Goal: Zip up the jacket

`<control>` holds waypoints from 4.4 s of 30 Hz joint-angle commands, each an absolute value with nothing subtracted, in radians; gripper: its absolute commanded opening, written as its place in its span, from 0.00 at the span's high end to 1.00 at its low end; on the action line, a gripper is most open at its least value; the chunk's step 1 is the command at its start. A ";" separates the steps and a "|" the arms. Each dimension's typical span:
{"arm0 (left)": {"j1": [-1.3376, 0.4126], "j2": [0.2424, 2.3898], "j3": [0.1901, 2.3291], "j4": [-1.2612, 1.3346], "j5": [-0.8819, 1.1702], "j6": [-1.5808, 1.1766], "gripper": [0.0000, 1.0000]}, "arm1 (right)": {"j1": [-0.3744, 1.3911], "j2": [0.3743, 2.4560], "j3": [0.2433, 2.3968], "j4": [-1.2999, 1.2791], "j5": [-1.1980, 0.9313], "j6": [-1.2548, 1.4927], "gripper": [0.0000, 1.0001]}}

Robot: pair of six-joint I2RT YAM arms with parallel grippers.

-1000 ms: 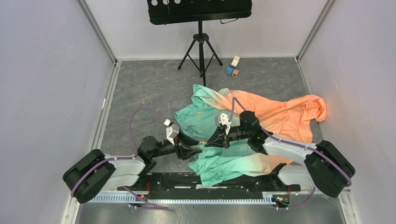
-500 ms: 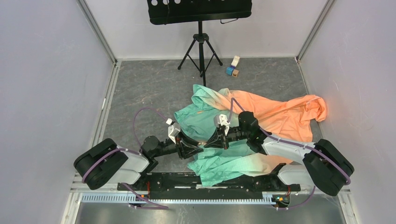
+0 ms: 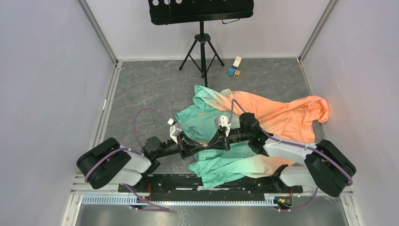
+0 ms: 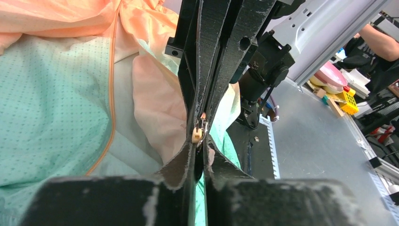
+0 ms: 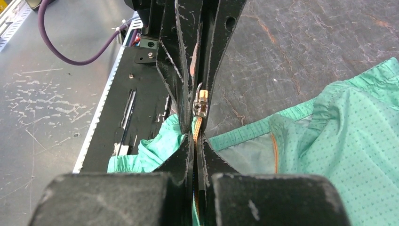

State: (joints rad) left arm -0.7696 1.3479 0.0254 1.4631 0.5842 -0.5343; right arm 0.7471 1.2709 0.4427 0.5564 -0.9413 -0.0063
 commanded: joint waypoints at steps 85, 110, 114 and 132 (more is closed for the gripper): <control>-0.813 1.106 0.011 1.020 0.463 -0.182 0.98 | 0.688 1.594 1.009 -0.330 -1.112 -0.517 1.00; -0.813 1.094 0.015 0.977 0.461 -0.182 0.98 | 0.695 1.516 0.948 -0.398 -1.136 -0.749 1.00; -0.813 1.102 0.018 0.974 0.455 -0.179 0.98 | 0.694 1.491 0.933 -0.367 -1.137 -0.731 1.00; -0.813 1.146 0.017 1.035 0.487 -0.196 0.98 | 0.702 1.531 0.923 -0.309 -1.116 -0.671 1.00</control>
